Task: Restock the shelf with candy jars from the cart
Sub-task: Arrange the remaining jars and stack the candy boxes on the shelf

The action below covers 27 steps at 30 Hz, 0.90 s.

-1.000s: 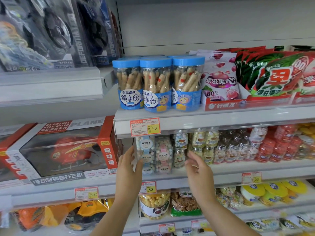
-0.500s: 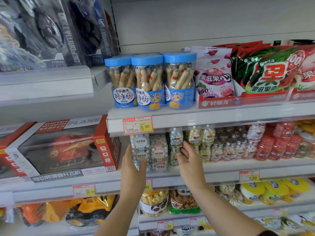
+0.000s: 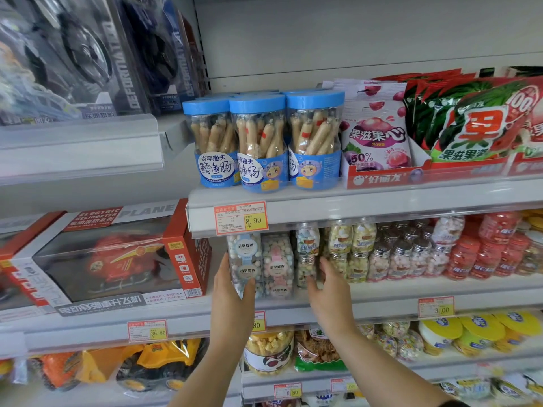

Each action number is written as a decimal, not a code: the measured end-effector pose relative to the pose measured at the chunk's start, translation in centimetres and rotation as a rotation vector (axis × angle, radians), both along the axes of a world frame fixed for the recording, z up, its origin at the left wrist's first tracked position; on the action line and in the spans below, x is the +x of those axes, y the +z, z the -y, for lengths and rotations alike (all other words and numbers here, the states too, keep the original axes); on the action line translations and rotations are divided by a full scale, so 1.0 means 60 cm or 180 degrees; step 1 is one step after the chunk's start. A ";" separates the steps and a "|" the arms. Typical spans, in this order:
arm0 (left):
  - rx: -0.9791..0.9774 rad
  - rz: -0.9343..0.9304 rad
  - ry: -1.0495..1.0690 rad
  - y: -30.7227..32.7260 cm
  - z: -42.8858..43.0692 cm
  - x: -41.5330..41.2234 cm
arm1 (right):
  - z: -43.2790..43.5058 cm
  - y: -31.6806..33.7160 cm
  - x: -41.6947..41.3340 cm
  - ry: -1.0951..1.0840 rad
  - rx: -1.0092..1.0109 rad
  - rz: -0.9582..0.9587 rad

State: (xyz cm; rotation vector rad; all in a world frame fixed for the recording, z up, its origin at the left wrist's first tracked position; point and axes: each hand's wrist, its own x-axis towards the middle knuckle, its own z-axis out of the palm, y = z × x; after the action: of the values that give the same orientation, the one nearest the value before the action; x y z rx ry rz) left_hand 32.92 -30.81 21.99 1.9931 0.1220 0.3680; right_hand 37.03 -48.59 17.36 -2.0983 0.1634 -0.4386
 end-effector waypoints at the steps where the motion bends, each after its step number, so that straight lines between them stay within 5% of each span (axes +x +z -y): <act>1: -0.0003 0.0002 -0.0008 -0.001 -0.001 0.000 | -0.001 0.000 0.000 -0.0039 -0.0138 -0.0007; 27: -0.0103 0.0114 0.0091 -0.003 -0.001 -0.020 | -0.016 0.003 -0.037 -0.0408 -0.0203 0.0491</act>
State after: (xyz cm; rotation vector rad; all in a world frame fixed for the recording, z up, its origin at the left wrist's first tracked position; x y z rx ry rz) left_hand 31.69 -30.76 21.82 1.9537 0.1332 0.4173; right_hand 34.84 -47.64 17.52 -2.1137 0.1965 -0.6884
